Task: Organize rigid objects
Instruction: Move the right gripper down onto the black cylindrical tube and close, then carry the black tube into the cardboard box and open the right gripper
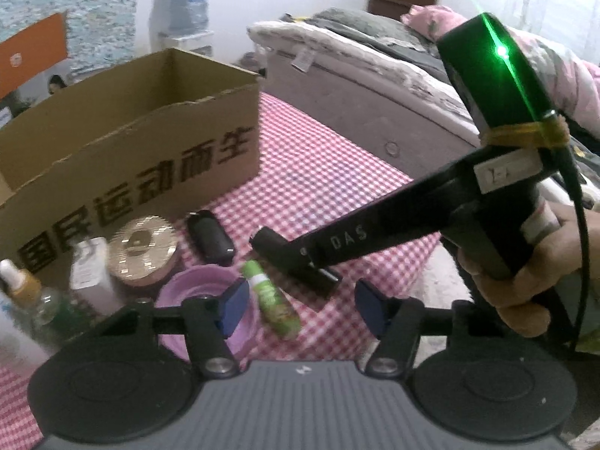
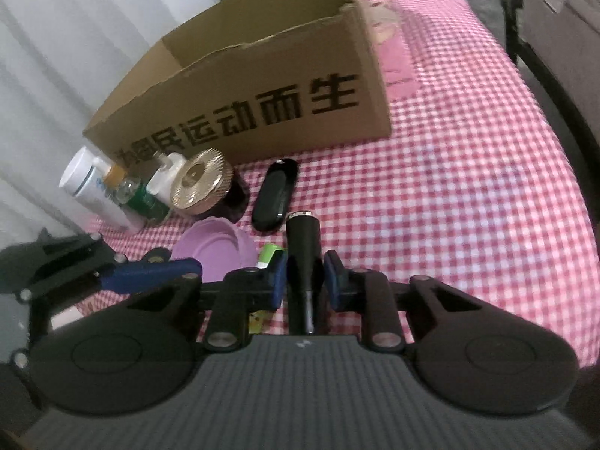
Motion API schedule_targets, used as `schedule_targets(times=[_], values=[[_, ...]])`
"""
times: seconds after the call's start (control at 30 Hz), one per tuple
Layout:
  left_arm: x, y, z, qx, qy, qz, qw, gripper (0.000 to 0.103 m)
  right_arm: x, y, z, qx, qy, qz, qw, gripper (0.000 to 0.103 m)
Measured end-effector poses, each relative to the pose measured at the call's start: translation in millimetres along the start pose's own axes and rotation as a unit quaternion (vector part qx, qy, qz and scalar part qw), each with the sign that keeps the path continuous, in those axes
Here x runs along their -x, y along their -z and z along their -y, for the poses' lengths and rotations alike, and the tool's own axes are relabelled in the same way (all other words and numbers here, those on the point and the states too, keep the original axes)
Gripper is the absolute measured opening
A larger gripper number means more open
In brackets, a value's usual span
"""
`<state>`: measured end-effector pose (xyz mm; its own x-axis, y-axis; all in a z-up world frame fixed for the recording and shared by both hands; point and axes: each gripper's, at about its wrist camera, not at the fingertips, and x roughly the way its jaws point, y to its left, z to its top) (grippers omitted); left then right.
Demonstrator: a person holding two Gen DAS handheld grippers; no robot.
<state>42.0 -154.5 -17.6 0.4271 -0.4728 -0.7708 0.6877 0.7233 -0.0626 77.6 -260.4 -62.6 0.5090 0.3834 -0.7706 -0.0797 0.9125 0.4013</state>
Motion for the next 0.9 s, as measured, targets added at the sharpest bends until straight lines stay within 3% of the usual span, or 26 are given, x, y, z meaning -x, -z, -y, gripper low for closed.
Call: schedule_targets(times=[0.3, 0.57, 0.9], values=[[-37.7, -16.8, 18.7, -0.02, 0.043, -0.038, 0.9981, 0.063, 16.1, 12.7, 38.2, -0.093, -0.024, 0.01, 0.995, 0.021], [-65.7, -25.9, 16.9, -0.004, 0.024, -0.073, 0.997, 0.046, 15.4, 11.2, 45.4, -0.099, -0.041, -0.006, 0.994, 0.021], [-66.0, -27.0, 18.2, 0.003, 0.007, -0.062, 0.998, 0.042, 11.8, 7.0, 46.4, -0.09, -0.055, 0.002, 0.994, 0.022]])
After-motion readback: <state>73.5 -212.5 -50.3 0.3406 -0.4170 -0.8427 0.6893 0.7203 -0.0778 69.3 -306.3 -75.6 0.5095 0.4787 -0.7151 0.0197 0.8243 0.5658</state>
